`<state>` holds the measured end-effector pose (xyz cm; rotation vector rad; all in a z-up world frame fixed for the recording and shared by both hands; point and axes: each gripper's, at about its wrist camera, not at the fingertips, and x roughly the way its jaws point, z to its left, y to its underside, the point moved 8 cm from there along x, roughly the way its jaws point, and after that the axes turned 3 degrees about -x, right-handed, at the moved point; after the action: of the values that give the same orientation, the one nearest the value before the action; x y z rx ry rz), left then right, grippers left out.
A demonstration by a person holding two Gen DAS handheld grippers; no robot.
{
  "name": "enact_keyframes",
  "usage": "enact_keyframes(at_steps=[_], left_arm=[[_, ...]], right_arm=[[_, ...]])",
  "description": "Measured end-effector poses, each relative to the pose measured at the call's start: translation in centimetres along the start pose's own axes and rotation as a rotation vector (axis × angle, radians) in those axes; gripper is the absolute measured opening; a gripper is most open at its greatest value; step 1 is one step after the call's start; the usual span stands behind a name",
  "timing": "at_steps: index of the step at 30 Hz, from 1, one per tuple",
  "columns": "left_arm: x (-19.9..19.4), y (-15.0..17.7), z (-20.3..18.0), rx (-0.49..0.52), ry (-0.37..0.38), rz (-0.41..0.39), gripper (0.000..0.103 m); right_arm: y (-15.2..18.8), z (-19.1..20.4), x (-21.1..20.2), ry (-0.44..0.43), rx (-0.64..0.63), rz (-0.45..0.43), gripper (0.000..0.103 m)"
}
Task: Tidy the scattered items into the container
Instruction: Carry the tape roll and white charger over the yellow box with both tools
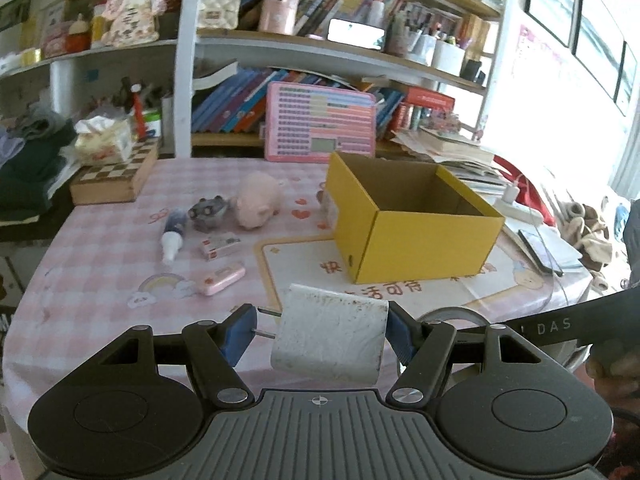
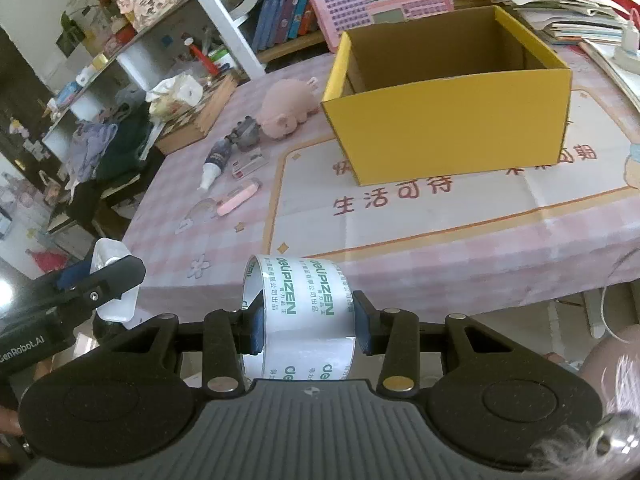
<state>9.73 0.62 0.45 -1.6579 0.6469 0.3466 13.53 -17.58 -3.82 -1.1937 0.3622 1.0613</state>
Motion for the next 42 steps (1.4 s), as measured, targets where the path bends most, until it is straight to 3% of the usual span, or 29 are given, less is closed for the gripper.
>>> enact_keyframes(at_steps=[27, 42], left_arm=[[4.8, -1.6, -5.9, 0.116, 0.181, 0.049, 0.069], [8.4, -5.0, -8.7, 0.161, 0.265, 0.035, 0.069]], right_arm=[[-1.4, -5.1, -1.6, 0.15, 0.049, -0.038, 0.039], [-5.4, -7.6, -1.7, 0.252, -0.008, -0.075, 0.039]])
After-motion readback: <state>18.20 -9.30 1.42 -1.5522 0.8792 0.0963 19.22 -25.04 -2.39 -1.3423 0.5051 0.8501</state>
